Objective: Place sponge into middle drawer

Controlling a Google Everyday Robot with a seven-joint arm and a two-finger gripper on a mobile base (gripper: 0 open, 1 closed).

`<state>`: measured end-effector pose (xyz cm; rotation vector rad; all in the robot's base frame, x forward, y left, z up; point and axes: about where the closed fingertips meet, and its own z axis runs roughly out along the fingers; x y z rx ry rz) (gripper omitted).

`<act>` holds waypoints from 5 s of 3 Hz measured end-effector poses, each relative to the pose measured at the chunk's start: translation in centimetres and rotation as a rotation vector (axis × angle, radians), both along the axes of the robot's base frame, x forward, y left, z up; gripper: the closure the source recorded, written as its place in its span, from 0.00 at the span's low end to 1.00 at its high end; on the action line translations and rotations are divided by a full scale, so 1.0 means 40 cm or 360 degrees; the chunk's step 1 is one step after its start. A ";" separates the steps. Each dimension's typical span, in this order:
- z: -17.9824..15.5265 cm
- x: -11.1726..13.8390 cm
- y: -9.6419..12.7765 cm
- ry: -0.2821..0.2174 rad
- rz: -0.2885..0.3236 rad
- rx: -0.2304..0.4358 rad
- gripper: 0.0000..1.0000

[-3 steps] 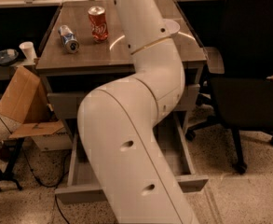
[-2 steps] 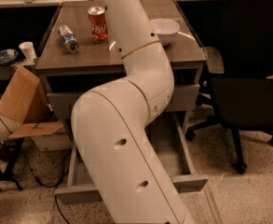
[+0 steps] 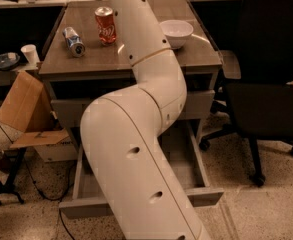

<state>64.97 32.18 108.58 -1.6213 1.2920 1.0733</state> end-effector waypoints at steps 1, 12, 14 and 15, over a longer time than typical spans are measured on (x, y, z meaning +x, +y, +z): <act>-0.030 -0.044 0.018 0.0128 0.0172 0.0077 1.00; -0.304 -0.435 -0.276 0.0505 -0.0391 -0.0008 1.00; -0.573 -0.410 -0.289 0.0725 -0.0521 -0.0014 1.00; -0.691 -0.372 -0.303 0.0794 -0.0613 -0.0040 1.00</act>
Offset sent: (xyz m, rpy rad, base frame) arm -0.1505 -0.0118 -0.0807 0.0804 0.2558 0.3455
